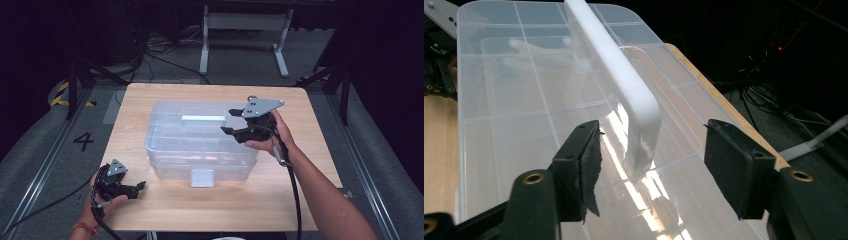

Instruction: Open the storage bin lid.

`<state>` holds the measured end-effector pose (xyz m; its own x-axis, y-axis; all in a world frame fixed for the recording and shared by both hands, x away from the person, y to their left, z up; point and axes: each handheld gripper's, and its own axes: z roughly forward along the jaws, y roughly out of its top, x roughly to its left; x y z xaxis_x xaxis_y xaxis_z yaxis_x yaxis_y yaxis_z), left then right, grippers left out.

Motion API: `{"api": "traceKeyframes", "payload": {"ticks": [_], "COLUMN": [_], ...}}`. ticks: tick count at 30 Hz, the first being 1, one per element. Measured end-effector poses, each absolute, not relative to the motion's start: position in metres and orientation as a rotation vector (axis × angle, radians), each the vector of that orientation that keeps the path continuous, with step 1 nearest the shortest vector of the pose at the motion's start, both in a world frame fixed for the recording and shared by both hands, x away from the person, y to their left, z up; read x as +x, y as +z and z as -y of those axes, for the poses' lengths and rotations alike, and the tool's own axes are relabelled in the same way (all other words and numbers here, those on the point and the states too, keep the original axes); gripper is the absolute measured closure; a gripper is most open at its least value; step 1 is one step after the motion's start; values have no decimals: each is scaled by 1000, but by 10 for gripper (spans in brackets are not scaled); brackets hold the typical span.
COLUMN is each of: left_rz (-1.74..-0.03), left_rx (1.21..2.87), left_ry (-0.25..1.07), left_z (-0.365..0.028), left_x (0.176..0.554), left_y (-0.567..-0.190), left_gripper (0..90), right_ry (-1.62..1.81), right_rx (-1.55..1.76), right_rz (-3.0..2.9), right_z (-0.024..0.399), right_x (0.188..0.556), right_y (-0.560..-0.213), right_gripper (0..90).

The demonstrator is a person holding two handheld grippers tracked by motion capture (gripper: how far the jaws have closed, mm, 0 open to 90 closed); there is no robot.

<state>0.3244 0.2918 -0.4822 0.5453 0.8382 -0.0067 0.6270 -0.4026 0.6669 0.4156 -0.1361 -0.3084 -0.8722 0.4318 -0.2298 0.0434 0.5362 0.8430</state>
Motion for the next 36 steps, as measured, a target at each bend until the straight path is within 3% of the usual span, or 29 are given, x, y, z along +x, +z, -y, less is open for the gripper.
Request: {"api": "traceKeyframes", "payload": {"ticks": [29, 36], "left_rz": [-1177, -1176], "left_rx": [2161, 2162], "left_ry": [441, 441], "left_z": [-292, -292], "left_x": [324, 324], "left_y": [-482, -482], "left_gripper": [45, 45], "right_ry": [1227, 1258], "right_rx": [344, 389], "right_rz": [-2444, -2443], "right_z": [114, 116], "right_x": [421, 426], "right_y": [-307, -306], "right_gripper": [632, 721]}}
